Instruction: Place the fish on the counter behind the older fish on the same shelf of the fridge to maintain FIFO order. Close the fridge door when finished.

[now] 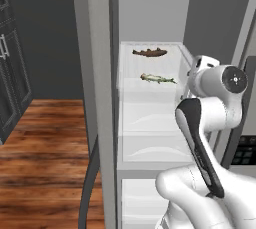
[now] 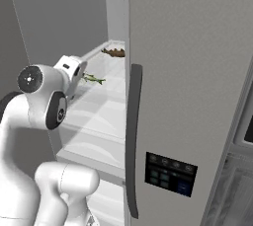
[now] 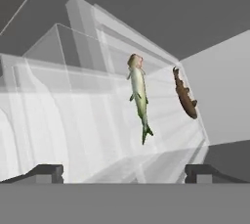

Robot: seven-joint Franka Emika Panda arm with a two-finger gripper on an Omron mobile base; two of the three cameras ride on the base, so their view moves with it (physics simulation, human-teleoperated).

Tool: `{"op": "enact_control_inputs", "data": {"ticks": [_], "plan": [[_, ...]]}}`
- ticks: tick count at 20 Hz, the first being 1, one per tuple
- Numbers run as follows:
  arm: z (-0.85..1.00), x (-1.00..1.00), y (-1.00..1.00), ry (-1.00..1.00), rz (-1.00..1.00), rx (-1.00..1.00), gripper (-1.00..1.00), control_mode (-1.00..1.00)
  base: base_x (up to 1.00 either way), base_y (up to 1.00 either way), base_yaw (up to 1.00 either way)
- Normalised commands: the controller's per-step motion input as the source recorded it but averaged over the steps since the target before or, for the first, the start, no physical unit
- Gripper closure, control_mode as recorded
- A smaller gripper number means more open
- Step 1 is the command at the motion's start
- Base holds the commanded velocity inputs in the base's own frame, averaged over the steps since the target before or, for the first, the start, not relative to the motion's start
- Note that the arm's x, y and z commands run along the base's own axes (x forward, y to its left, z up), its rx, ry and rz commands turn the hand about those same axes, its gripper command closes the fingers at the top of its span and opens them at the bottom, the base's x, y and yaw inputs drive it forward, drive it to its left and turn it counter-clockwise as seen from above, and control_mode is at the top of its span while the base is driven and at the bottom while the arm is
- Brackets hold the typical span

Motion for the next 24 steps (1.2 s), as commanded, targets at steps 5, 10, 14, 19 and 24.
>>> {"op": "enact_control_inputs", "data": {"ticks": [5, 10, 14, 19, 24], "plan": [[-0.12, -1.0, 0.18, 0.0, -0.03, 0.0, -1.0, -1.0, 0.0, 0.0, 0.0], [-0.19, -1.0, -0.03, 0.0, 0.0, 0.0, -1.0, -1.0, 0.0, 0.0, 0.0], [-0.45, -0.59, -0.05, 0.03, 0.0, -0.04, -1.0, -1.0, 0.0, 0.0, 0.0], [-0.22, 0.0, 0.0, 0.02, 0.0, -0.02, -1.0, 1.0, 0.0, 0.0, 0.01], [0.0, 0.0, 0.0, 0.0, 0.0, 0.0, -1.0, 1.0, -0.72, -0.52, 0.21]]}}
